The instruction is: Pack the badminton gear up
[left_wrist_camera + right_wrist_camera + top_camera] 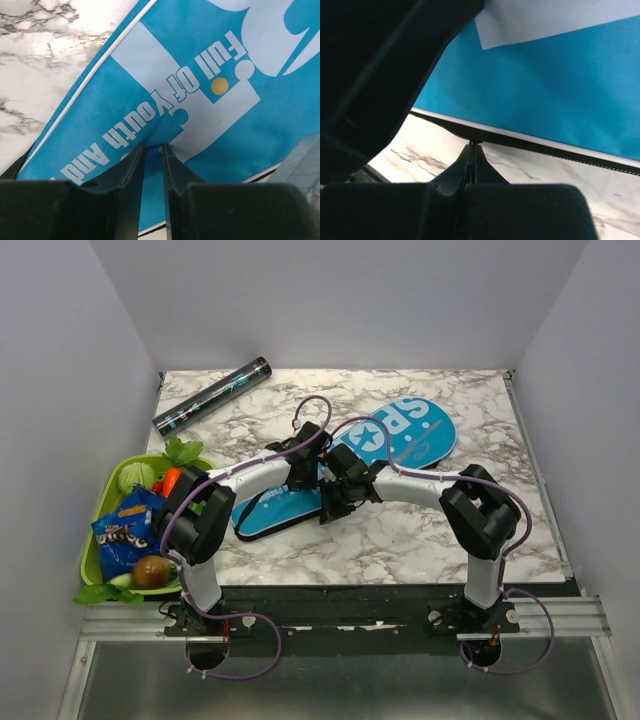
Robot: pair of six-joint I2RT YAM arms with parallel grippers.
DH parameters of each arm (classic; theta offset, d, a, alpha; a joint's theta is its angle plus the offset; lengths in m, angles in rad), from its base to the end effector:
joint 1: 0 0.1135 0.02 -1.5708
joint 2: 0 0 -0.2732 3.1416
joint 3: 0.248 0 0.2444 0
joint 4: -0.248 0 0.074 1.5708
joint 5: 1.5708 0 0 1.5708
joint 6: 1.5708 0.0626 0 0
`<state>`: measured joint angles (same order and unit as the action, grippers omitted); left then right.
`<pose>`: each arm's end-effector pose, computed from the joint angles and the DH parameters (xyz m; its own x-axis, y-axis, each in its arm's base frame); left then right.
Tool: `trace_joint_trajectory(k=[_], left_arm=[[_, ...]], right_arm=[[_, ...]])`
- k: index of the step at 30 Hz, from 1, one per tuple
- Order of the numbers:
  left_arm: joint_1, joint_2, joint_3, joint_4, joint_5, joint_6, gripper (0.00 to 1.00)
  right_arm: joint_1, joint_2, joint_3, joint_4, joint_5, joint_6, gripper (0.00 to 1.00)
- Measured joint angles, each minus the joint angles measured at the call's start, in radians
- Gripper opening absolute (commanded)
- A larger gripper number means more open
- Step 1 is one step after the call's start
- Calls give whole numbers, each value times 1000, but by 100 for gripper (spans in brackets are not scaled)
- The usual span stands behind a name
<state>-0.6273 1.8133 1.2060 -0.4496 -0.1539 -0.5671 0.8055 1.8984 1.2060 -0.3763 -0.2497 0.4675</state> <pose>0.3142 -0.2160 0.1745 -0.8735 -0.0224 -0.4863 0.0590 0.9867 -0.1515 0.2614 0.2944 0.1491 -0.8941 -0.3005 -0.3320 -0.4237 0.8076 0.4103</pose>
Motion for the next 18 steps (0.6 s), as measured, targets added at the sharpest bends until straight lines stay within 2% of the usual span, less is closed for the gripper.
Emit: trace_joint_trajectory(k=[5, 10, 15, 18], left_arm=[[8, -9, -7, -11, -18, 21, 28], [7, -31, -18, -10, -16, 32, 34], [-6, -136, -59, -65, -1, 23, 39], [-16, -259, -54, -105, -10, 24, 40]], right_arm=[[20, 10, -51, 157, -45, 142, 1], [30, -7, -109, 265, -51, 230, 1], [34, -63, -200, 330, -45, 298, 1], [-10, -95, -284, 343, -37, 339, 1]])
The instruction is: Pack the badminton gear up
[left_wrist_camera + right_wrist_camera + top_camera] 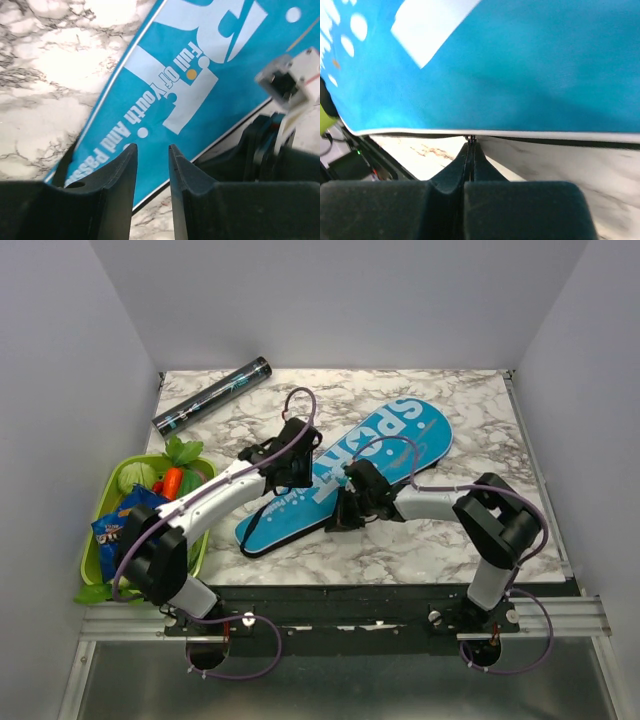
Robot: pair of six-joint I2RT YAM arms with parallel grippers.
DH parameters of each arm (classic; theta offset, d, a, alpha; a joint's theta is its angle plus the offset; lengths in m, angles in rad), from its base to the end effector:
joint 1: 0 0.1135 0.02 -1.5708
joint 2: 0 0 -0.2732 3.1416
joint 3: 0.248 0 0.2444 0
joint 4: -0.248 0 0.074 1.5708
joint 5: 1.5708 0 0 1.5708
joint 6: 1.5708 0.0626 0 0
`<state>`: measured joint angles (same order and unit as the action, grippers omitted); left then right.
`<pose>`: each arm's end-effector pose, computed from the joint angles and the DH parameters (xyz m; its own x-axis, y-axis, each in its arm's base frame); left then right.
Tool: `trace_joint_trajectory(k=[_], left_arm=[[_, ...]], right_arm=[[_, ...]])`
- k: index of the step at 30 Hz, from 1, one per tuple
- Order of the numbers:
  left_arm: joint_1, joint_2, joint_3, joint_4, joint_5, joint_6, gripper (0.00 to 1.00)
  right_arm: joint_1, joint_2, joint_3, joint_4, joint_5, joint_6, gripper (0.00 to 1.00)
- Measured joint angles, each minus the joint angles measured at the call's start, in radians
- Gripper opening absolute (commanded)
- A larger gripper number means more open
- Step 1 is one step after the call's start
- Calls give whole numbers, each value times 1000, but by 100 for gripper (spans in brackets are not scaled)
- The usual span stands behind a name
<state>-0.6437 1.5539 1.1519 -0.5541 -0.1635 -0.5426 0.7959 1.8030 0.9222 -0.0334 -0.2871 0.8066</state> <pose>0.2742 -0.1930 0.2383 -0.8266 -0.0167 -0.5625 0.1054 0.9773 -0.1839 0.2404 0.2709 0.1287 -0.9655 0.0037 -0.2605 -0.1578 0.7874 0.5959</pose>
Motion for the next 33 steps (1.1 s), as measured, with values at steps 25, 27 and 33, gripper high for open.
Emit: trace_joint_trajectory(k=[25, 27, 33], left_arm=[[-4, -137, -137, -97, -27, -12, 43], [-4, -112, -144, -91, -27, -13, 43], [-4, -16, -144, -71, -46, -12, 44]], right_arm=[[-521, 0, 158, -137, -45, -78, 1], [-521, 4, 158, -143, -45, -89, 1], [-522, 5, 134, -140, -46, -114, 1]])
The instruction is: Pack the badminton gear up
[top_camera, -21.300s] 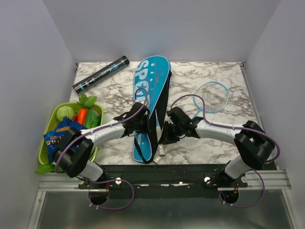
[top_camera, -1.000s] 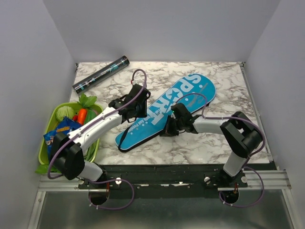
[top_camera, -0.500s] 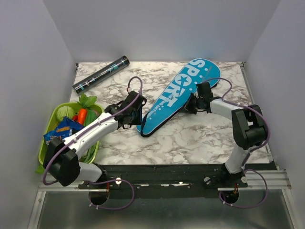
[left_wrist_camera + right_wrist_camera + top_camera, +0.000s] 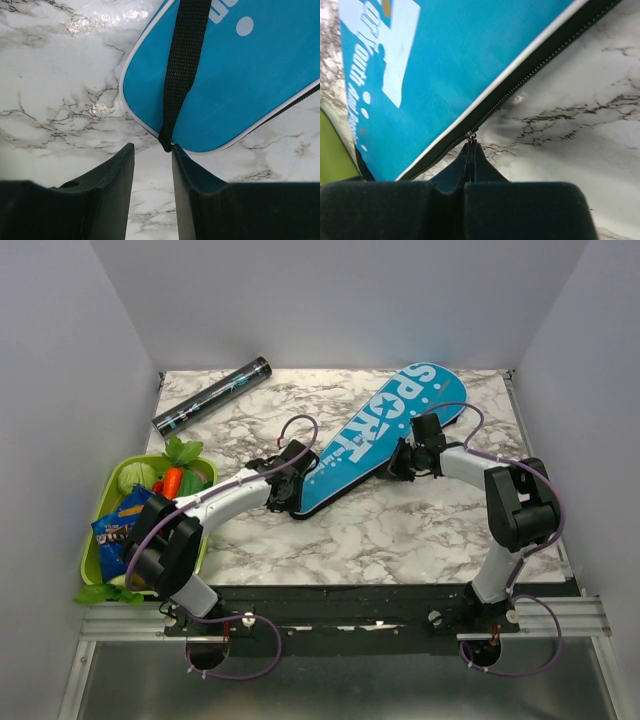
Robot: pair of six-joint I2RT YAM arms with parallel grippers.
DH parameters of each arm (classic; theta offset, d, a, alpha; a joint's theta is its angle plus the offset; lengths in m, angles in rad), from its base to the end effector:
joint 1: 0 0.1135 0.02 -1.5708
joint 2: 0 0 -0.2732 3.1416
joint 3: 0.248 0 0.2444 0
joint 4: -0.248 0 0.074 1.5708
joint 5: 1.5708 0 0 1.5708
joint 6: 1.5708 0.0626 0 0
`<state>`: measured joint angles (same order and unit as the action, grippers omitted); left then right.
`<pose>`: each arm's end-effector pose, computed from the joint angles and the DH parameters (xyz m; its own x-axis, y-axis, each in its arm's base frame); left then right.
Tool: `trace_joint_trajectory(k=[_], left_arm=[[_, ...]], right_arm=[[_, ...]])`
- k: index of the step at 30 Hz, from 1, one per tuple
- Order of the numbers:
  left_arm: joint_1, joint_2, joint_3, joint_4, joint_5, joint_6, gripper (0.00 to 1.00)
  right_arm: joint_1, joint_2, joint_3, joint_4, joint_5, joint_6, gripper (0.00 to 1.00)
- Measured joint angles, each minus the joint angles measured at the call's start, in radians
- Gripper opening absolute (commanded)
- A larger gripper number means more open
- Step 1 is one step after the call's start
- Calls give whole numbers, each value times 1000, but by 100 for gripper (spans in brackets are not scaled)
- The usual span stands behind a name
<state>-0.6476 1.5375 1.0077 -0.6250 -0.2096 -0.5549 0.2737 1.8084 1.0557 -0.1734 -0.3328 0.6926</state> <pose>0.2474 -0.1708 0.1949 -0.8956 0.0313 -0.4437 0.0602 0.9969 -0.0511 0.3587 0.1219 0.1544 -0.8760 0.3809 -0.2958 0.1493 0.7974 0.5847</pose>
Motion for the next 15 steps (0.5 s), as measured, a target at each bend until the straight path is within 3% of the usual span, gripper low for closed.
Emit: trace_joint_trajectory(k=[15], left_arm=[[93, 66, 41, 59, 3, 0, 44]], right_arm=[[0, -13, -64, 19, -6, -43, 1]])
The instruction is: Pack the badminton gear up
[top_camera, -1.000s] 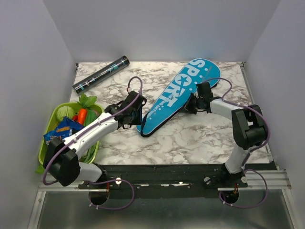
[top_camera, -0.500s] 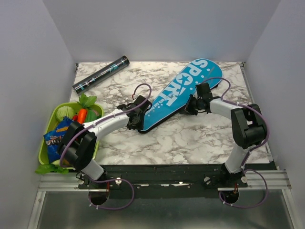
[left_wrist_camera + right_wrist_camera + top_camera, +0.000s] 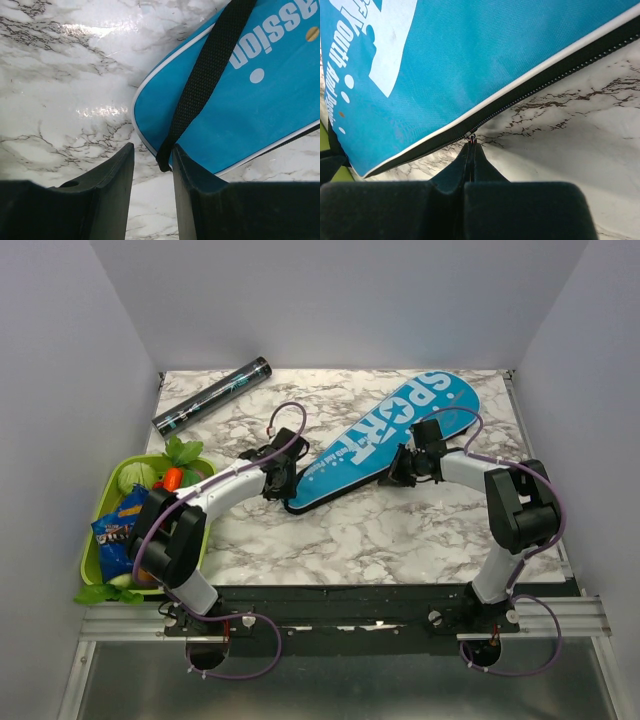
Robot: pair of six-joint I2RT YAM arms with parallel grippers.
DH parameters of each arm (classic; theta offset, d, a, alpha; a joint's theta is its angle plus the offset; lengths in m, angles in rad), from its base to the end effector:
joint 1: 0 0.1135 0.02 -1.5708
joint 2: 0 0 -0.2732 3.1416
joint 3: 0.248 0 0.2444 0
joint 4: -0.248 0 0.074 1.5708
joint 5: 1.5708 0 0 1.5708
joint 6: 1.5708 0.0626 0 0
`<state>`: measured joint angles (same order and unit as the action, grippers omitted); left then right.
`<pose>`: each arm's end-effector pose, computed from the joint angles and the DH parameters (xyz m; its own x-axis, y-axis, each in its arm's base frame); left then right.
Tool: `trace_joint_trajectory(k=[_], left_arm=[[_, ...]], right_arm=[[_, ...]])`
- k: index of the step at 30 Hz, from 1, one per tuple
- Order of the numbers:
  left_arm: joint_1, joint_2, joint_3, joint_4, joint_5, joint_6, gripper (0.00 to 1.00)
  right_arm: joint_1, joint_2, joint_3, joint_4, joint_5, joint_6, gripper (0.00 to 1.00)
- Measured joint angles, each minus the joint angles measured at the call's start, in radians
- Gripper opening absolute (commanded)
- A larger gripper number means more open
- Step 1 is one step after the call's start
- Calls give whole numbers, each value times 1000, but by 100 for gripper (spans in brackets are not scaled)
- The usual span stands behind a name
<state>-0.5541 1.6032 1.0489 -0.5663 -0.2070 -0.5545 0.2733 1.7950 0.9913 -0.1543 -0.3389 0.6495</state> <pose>0.2795 -0.1578 0.1911 -0.8820 -0.0602 -0.4674 -0.0300 0.9970 -0.0718 0.3457 0.1185 0.1421 -0.8926 0.3422 -0.2936 0.1270 0.8156 0.5644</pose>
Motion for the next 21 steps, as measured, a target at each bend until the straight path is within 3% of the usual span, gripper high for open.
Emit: trace_joint_trajectory(k=[11, 14, 18, 21], left_arm=[[53, 8, -2, 38, 55, 0, 41], [55, 54, 3, 56, 70, 0, 34], [57, 101, 16, 76, 77, -5, 11], [57, 119, 18, 99, 82, -11, 2]], right_arm=[[0, 0, -5, 6, -11, -14, 1], [0, 0, -10, 10, -14, -15, 1], [0, 0, -23, 21, -16, -20, 1], [0, 0, -32, 22, -18, -26, 1]])
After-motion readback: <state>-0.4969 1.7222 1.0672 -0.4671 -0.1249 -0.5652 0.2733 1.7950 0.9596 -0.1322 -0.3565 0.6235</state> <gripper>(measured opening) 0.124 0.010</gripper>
